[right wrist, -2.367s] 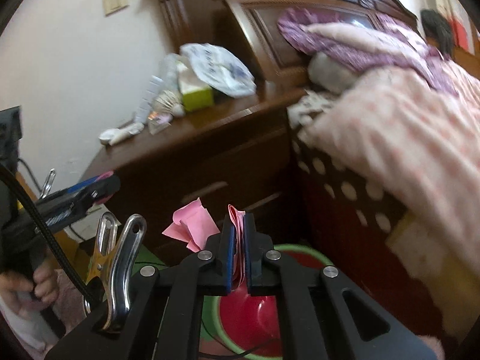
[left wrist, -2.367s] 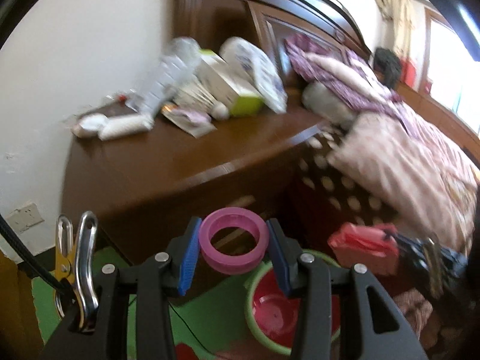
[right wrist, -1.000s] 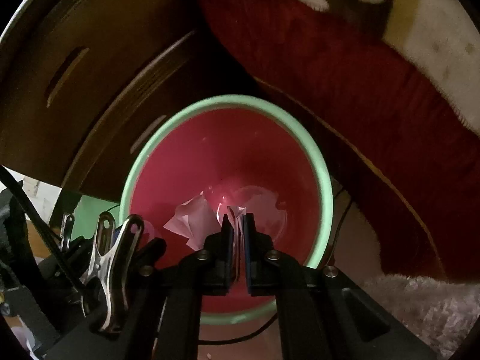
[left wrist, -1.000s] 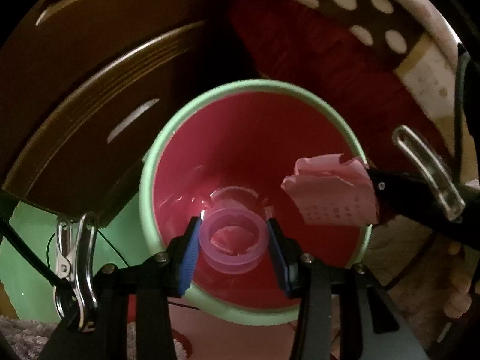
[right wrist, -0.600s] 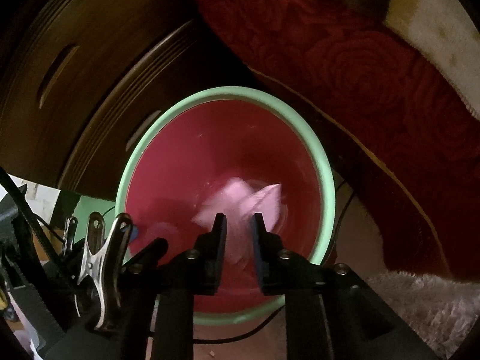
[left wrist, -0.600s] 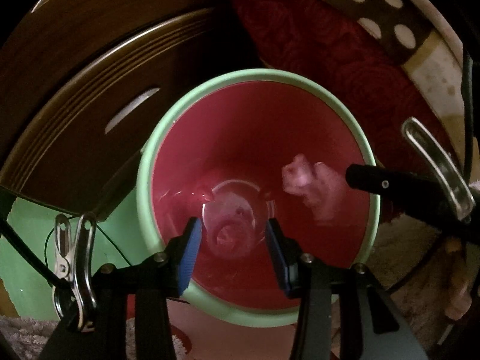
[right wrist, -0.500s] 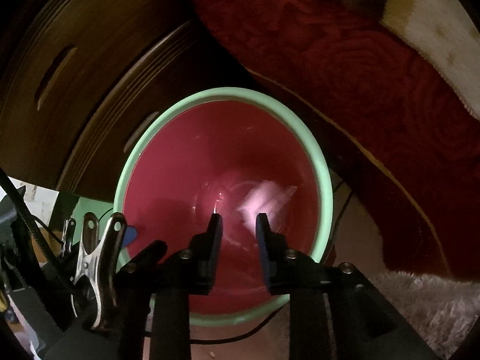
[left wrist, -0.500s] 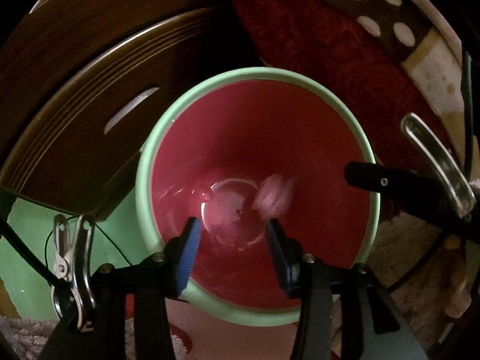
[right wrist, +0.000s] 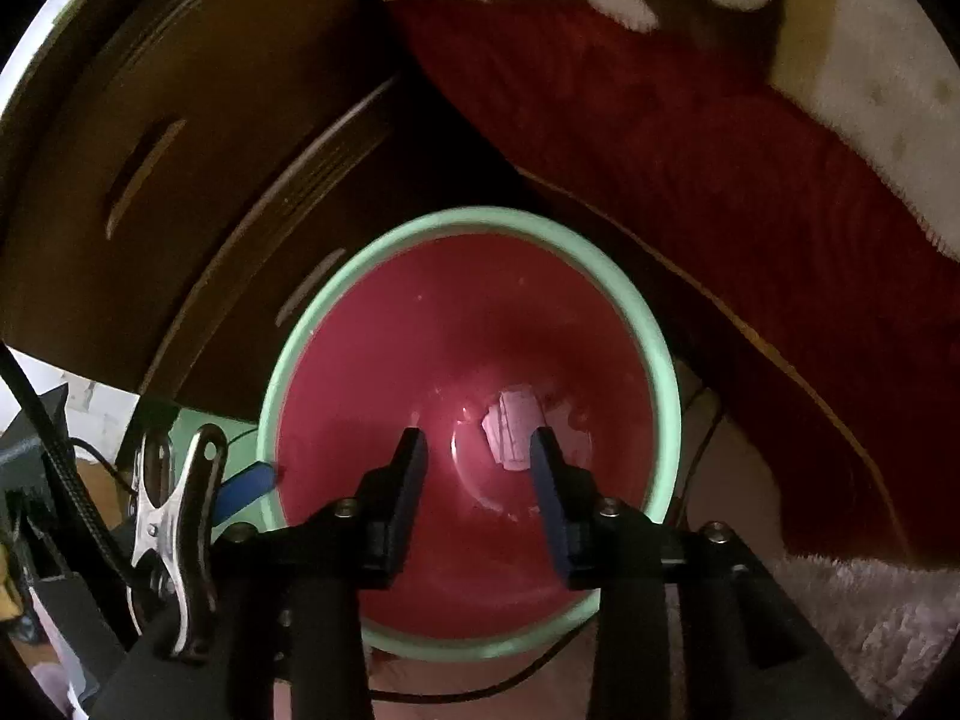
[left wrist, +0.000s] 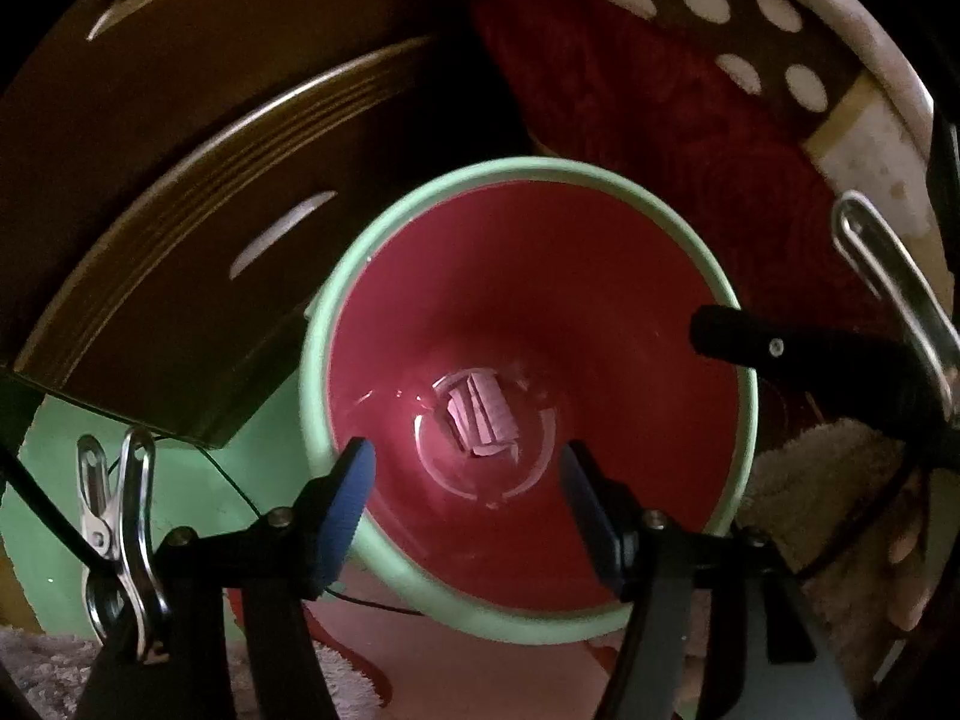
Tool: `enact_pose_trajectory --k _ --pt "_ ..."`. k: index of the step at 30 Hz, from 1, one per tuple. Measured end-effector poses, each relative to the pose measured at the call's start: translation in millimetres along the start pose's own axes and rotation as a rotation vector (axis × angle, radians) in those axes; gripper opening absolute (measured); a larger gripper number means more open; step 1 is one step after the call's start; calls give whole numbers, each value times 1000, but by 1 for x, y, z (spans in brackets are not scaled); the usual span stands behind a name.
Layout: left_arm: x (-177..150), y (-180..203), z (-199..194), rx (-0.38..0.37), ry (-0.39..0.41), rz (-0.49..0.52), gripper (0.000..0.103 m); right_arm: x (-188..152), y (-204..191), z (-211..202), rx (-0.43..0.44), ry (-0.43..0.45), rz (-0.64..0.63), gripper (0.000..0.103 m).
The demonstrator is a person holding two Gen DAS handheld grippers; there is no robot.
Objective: Collect trash
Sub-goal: 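Raise both tools from the bucket back toward the nightstand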
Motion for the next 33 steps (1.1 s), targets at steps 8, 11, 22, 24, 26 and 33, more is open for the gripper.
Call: enact_pose_trajectory --k 8,11,22,24,26,33 --pt "15 -6 -33 -21 68 -81 86 12 -13 -33 82 127 -13 51" --pt "23 -9 -49 -36 100 -119 88 14 -22 -51 103 180 -41 54" --pt "48 -10 -112 -103 212 -171 99 25 -65 -119 250 331 -138 58" --pt "53 -11 -124 -99 240 -173 100 27 -71 -127 259 353 -150 59" --pt "58 -11 -138 -88 263 -170 100 27 -76 -136 283 374 -151 61" --pt "73 -25 -180 3 323 -158 100 37 -91 -171 336 434 -140 63"
Point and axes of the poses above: each gripper's, at about its wrist camera, not at the fingertips, and z roughly the way its jaws point, y to its right, x to its top, the point moved 6 cm from there along z, roughly the way its jaws point, and after that the axes turned 9 degrees about y, right-handed, at the moved point
